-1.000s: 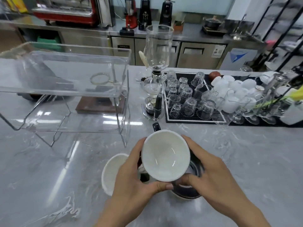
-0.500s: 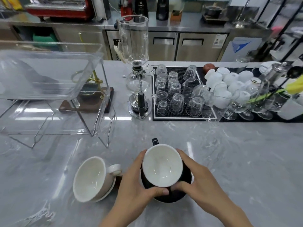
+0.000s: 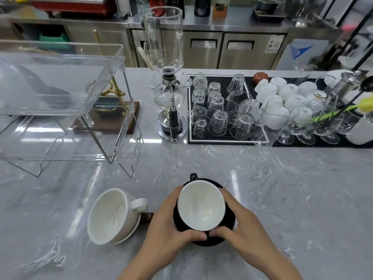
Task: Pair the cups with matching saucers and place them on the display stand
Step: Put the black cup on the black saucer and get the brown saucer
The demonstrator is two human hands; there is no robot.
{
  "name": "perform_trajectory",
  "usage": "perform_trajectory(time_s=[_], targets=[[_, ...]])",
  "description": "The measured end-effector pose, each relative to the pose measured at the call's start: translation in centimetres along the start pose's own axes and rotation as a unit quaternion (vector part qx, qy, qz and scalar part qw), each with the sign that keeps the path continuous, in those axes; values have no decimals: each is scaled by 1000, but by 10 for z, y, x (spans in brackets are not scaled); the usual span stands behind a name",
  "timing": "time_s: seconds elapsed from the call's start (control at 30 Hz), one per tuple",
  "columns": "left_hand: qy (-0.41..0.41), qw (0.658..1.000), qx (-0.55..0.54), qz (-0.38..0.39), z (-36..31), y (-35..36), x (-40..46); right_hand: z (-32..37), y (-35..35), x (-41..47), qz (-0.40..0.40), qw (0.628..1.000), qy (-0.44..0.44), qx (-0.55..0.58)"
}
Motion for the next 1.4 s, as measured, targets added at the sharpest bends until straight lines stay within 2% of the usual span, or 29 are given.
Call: perform_trajectory(time_s=[0.67,0.83,0.97,1.07,1.4], targets=[[6,999,-10,34,7,9,7,-12,-3,-5,-22,1000,1,3],[-63,995,4,-80,20,5,-7,-19,-5,-16,-77,996,25,22],[-60,989,37,-128,16,7,-11,-32,-1,-19,-147,983,83,78],[-100,985,32,-138,14,8,-11,-35,1,-15,-187,973,101,89],[-233,968,0,-95,3,-1,-4,-36,-2,-4,-218,948,162,165]])
Point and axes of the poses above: each hand's wrist, its own x-axis towards the middle knuckle, its own y-axis out of the palm, z = x × y, the point moved 2 cm from there along x, towards the middle knuckle, and after that the axes turned 7 degrees about -y, right-handed, at the moved point
